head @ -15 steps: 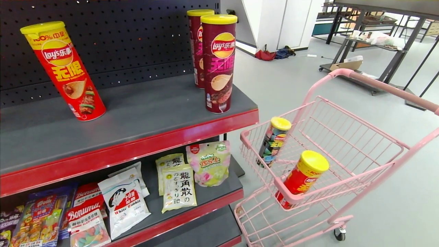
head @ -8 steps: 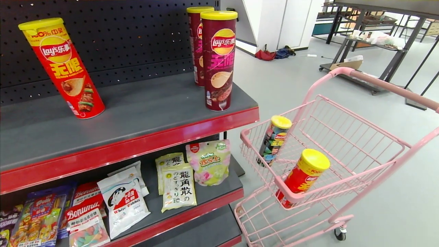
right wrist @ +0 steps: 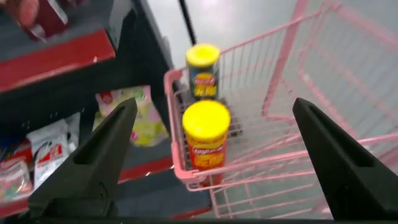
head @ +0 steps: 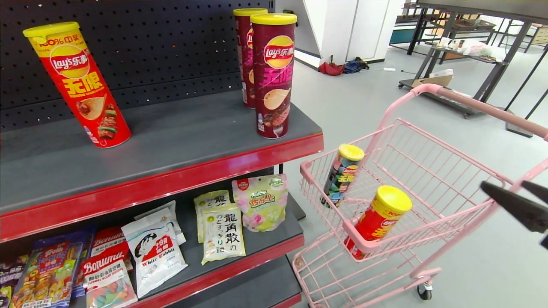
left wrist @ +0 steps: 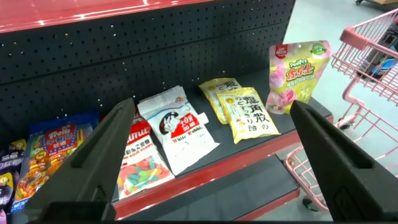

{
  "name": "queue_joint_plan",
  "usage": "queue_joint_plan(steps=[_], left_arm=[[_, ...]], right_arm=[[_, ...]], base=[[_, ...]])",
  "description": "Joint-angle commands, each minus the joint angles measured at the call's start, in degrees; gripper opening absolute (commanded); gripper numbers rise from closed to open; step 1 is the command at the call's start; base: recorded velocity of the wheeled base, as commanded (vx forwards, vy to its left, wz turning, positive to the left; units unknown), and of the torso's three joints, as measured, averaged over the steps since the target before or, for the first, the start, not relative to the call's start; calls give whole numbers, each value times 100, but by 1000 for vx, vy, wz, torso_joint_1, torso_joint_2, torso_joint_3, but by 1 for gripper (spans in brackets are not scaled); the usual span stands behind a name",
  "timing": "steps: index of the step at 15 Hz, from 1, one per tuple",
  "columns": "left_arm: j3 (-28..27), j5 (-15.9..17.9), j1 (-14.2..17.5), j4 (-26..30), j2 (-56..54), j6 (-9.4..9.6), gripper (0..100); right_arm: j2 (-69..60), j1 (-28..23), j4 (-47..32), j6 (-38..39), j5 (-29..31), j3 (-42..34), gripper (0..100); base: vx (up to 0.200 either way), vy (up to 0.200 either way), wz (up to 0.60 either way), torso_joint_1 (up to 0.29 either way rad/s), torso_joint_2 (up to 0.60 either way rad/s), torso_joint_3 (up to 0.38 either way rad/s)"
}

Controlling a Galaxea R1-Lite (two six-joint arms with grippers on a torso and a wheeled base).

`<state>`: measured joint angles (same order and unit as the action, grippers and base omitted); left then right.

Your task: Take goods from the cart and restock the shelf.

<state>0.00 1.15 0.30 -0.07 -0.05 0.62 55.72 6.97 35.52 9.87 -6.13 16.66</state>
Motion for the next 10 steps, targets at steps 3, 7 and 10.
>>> queue_joint_plan(steps=[3, 7, 10], left_arm=[[0, 0, 5, -1, 5, -1, 100], [0, 0, 5, -1, 5, -1, 100], [0, 0, 5, -1, 5, -1, 100]], right_arm=[[2259, 542, 1123, 190, -222, -708, 100], [2751, 727, 1159, 243, -231, -638, 100], [3296, 718, 1475, 331, -231, -480, 100]], base=[[0, 0, 0, 0, 0, 0], [0, 0, 0, 0, 0, 0], [0, 0, 0, 0, 0, 0]])
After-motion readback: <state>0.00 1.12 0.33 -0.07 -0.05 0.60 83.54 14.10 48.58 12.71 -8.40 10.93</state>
